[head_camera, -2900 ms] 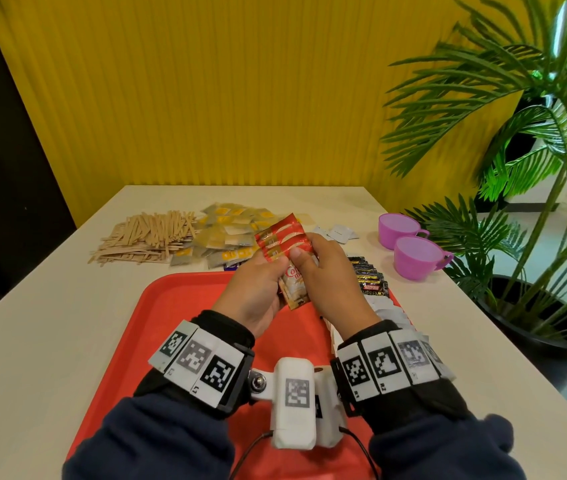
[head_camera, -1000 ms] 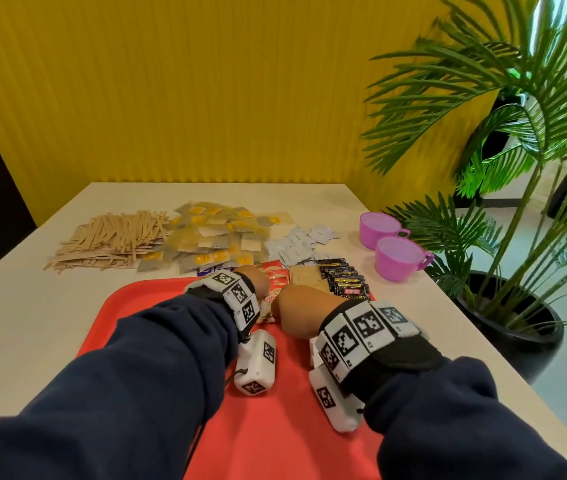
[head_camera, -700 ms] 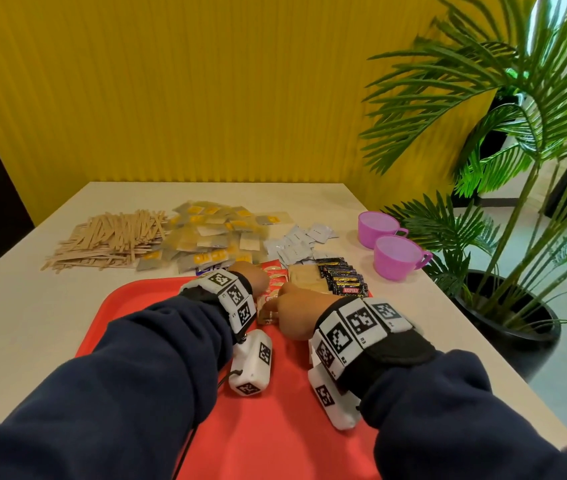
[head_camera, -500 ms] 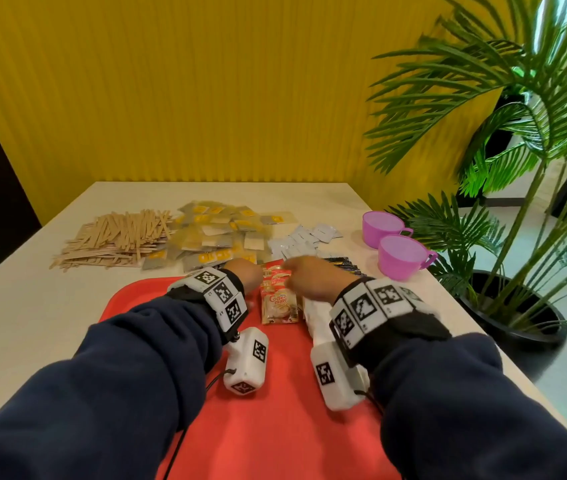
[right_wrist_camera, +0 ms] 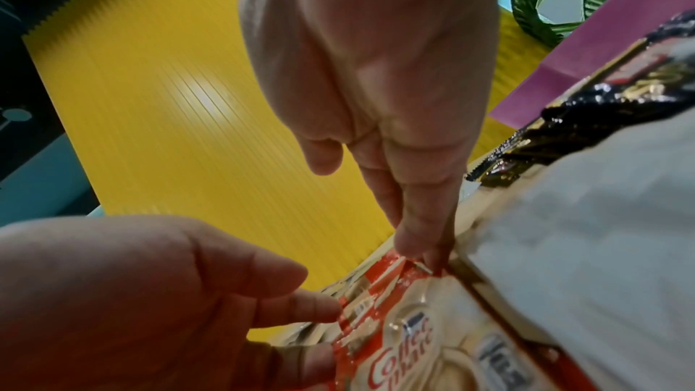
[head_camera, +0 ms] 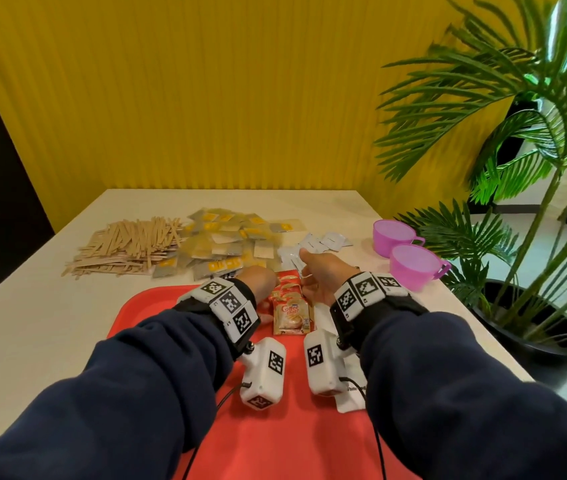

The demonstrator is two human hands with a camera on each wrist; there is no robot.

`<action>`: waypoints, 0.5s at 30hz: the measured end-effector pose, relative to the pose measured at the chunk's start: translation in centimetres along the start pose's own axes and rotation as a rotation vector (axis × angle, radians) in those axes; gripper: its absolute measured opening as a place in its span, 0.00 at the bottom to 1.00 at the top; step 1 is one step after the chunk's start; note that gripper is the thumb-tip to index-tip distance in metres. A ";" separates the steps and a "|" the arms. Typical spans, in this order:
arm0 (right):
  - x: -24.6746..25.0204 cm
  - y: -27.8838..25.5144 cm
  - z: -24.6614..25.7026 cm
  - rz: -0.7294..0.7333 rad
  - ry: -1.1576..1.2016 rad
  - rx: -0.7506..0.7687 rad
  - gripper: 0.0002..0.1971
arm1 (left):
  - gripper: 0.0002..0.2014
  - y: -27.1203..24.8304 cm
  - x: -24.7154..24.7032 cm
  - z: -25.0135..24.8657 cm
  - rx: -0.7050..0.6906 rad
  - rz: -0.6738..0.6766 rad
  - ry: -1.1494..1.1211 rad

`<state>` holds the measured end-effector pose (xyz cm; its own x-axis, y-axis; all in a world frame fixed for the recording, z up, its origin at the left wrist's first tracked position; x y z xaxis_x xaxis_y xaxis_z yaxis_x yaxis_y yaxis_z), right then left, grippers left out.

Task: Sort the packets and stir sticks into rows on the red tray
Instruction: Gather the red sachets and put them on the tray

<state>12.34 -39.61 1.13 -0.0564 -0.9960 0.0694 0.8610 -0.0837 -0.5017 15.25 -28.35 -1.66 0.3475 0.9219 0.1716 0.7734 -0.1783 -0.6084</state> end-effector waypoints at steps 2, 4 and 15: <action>0.1 0.5 0.0 -0.006 -0.029 0.005 0.17 | 0.05 -0.2 -0.1 0.0 -0.012 0.013 -0.026; 0.3 0.8 0.3 -0.026 -0.041 0.022 0.17 | 0.07 -0.4 0.0 0.0 -0.019 0.022 -0.061; 0.6 -0.5 0.3 -0.019 -0.282 0.087 0.11 | 0.03 -1.5 -0.1 -0.1 -0.068 -0.001 -0.107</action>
<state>12.09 -40.14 1.69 0.0591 -0.9452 0.3210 0.9021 -0.0871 -0.4226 14.09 -28.20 -0.72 0.2910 0.9528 0.0866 0.8089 -0.1967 -0.5540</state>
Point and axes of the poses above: each hand's wrist, its own y-axis towards the middle knuckle, its own x-axis out of the back of the hand, z = x × y, the point moved 2 cm from there along y, towards the middle knuckle, and after that the axes turned 10 degrees about z, right-handed, at the moved point
